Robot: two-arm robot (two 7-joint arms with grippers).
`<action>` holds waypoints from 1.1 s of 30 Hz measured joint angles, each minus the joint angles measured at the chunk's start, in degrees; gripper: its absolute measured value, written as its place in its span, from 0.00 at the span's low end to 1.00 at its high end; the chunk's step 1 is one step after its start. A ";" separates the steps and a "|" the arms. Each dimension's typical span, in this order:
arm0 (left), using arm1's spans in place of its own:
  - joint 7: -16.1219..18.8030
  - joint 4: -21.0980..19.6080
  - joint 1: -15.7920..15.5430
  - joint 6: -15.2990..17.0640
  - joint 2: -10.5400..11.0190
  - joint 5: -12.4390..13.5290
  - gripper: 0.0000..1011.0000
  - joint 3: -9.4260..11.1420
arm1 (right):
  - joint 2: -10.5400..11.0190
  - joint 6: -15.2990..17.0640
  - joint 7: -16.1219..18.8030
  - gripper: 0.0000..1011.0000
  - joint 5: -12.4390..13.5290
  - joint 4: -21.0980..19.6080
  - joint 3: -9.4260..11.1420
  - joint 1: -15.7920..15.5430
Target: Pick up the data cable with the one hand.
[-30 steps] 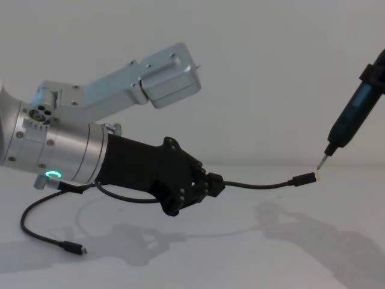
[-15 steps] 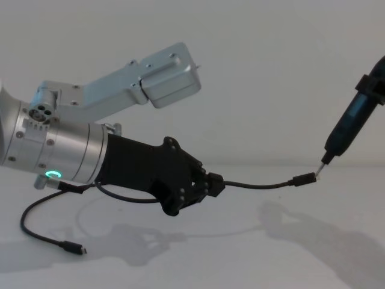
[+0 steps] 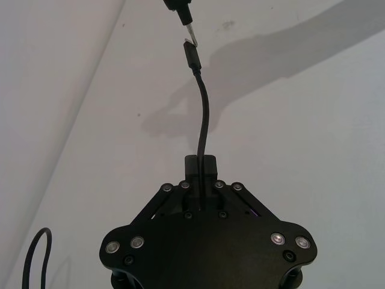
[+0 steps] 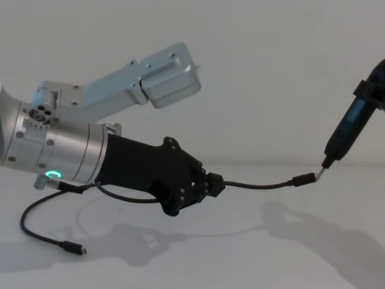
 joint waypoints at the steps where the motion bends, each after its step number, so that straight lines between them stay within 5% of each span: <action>1: 0.00 0.00 0.00 0.00 0.00 0.00 0.04 0.00 | 0.05 -0.04 0.00 0.27 -0.01 0.08 -0.04 0.06; 33: 0.00 0.00 0.00 0.00 0.00 0.00 0.04 0.00 | 2.01 -0.83 -0.03 0.27 0.37 1.78 -1.26 1.95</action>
